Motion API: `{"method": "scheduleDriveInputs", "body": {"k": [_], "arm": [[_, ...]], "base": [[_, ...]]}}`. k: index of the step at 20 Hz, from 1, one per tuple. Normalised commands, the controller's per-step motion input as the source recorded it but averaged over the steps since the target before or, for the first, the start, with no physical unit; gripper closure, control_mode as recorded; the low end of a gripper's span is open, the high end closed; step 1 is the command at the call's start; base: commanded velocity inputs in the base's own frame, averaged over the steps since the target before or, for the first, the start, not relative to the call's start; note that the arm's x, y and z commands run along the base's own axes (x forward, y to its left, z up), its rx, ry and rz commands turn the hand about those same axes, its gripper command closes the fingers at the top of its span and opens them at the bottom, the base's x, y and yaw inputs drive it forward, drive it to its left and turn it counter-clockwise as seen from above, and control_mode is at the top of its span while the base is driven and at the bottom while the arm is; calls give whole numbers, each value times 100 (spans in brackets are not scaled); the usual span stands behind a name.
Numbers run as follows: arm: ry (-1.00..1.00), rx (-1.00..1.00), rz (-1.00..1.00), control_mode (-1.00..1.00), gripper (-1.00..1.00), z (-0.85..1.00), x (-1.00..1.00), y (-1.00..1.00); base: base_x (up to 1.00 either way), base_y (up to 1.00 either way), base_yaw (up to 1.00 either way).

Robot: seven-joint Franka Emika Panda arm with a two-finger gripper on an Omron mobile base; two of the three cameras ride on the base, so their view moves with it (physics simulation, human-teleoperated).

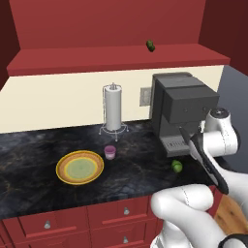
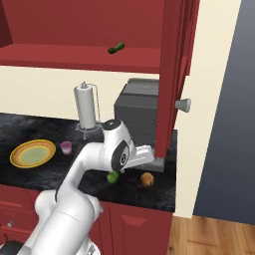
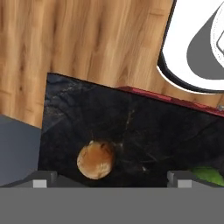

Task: Pick the avocado and bread from the counter and place them on the plate. Then pick the jam from the cabinet and place it next to the plate. Lastly close the cabinet door.

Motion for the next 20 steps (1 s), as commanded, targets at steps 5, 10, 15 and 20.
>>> {"method": "scheduleDriveInputs", "body": {"k": [5, 10, 15, 20], "arm": [[7, 2, -8, -100, -100, -28, 1, -17], [5, 8, -5, -100, -100, -28, 9, -21], [0, 6, -3, -100, -100, -13, 21, -17], [0, 0, -1, -100, -100, -19, 17, -1]], "base": [[0, 0, 0], [0, 0, 0], [0, 0, 0], [0, 0, 0]]}}
